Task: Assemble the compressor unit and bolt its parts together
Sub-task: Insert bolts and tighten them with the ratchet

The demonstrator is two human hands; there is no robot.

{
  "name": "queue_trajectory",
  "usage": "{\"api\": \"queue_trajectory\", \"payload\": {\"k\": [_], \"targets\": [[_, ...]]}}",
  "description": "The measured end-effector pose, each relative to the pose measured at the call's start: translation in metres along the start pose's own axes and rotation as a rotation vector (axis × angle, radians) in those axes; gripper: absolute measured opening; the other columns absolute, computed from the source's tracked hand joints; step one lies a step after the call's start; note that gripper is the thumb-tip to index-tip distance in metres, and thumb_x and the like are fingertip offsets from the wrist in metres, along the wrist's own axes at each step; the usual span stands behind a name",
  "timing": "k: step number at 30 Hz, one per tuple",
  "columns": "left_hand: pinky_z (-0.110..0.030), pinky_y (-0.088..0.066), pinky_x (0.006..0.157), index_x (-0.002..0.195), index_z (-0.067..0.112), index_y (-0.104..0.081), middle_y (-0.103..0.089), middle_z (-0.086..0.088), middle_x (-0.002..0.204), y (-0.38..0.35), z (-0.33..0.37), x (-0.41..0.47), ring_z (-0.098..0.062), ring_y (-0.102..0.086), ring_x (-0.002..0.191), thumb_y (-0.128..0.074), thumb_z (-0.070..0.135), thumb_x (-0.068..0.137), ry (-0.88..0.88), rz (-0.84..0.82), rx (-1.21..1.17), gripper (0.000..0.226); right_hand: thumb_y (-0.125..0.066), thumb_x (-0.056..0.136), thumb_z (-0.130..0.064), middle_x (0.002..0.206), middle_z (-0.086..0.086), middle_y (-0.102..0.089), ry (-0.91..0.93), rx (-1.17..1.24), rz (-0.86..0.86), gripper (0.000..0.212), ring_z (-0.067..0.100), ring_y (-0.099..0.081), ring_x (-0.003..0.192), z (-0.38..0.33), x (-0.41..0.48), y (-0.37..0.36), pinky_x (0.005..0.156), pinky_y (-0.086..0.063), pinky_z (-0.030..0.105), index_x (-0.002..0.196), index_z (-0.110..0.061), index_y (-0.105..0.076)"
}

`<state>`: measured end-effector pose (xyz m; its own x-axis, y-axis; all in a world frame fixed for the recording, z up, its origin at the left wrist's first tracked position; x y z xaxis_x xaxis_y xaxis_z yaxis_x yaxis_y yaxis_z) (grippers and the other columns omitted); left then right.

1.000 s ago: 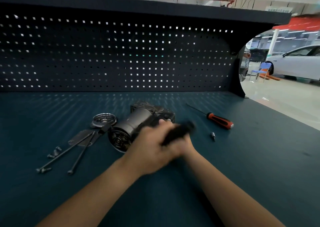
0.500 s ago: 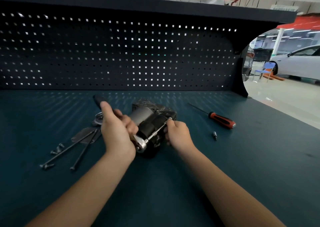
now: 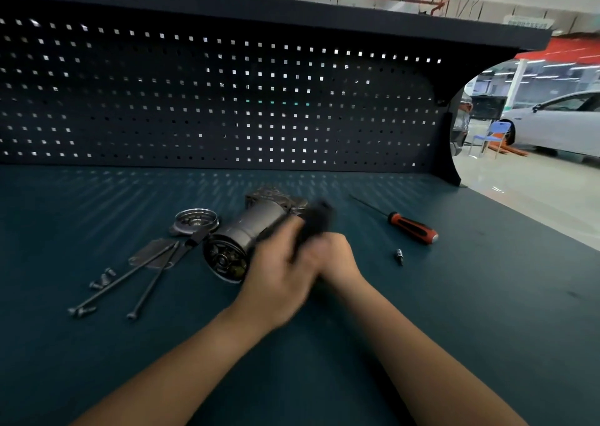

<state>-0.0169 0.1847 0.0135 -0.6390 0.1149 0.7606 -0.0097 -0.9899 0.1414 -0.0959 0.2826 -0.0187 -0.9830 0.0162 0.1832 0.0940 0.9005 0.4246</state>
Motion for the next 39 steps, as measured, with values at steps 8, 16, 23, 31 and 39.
{"api": "queue_trajectory", "payload": {"k": [8, 16, 23, 31, 39], "targets": [[-0.017, -0.024, 0.035, 0.065, 0.018, -0.037, -0.028, 0.009, 0.038, 0.032, -0.017, 0.022, -0.006, -0.024, 0.032, -0.033, 0.046, 0.097, 0.420, 0.590, -0.511, 0.042, -0.045, 0.095, -0.030, 0.051, 0.003, -0.034, -0.065, 0.193, 0.015, 0.044, 0.014, -0.031, 0.042, -0.002, -0.001, -0.002, 0.042, -0.028, 0.023, 0.055, -0.013, -0.036], [-0.026, -0.041, 0.034, 0.064, 0.012, -0.058, -0.055, 0.000, 0.046, -0.019, -0.005, -0.015, -0.019, -0.055, 0.040, -0.049, 0.049, 0.083, -0.692, -0.496, 0.787, 0.042, -0.052, 0.091, -0.036, 0.051, 0.002, -0.034, -0.023, 0.092, 0.057, 0.050, 0.018, -0.034, 0.053, -0.003, -0.006, 0.004, 0.053, -0.031, 0.029, 0.052, -0.014, -0.031], [-0.014, -0.031, 0.039, 0.076, 0.021, -0.047, -0.044, 0.013, 0.044, 0.007, -0.001, 0.006, 0.001, -0.036, 0.038, -0.049, 0.047, 0.086, 0.138, 0.355, -0.227, 0.028, -0.047, 0.094, -0.024, 0.056, 0.003, -0.039, -0.008, 0.053, 0.020, 0.038, 0.016, -0.037, 0.054, -0.005, -0.001, 0.000, 0.052, -0.030, 0.029, 0.059, -0.011, -0.043], [-0.017, -0.027, 0.035, 0.072, 0.017, -0.045, -0.036, 0.009, 0.038, 0.027, -0.012, 0.024, -0.004, -0.030, 0.033, -0.039, 0.047, 0.093, 0.341, 0.550, -0.369, 0.037, -0.045, 0.093, -0.025, 0.054, 0.001, -0.034, -0.052, 0.112, 0.037, 0.040, 0.016, -0.032, 0.050, -0.006, 0.001, -0.001, 0.050, -0.027, 0.028, 0.056, -0.015, -0.033], [-0.025, -0.044, 0.038, 0.084, 0.014, -0.069, -0.063, 0.001, 0.055, -0.014, 0.003, -0.006, -0.017, -0.062, 0.048, -0.050, 0.048, 0.083, -0.627, -0.371, 0.693, 0.038, -0.050, 0.089, -0.029, 0.051, 0.003, -0.044, -0.091, -0.009, 0.025, 0.046, 0.019, -0.042, 0.056, -0.012, 0.004, 0.006, 0.054, -0.031, 0.030, 0.049, -0.009, -0.046]]}}
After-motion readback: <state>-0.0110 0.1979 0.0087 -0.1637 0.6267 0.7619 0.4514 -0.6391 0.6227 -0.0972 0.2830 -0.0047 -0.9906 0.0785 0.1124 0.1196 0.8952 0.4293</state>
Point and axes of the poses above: each hand's wrist, its own x-axis towards the middle knuckle, its own y-axis out of the back of the hand, z = x × y, the point moved 2 cm from there along x, towards the middle knuckle
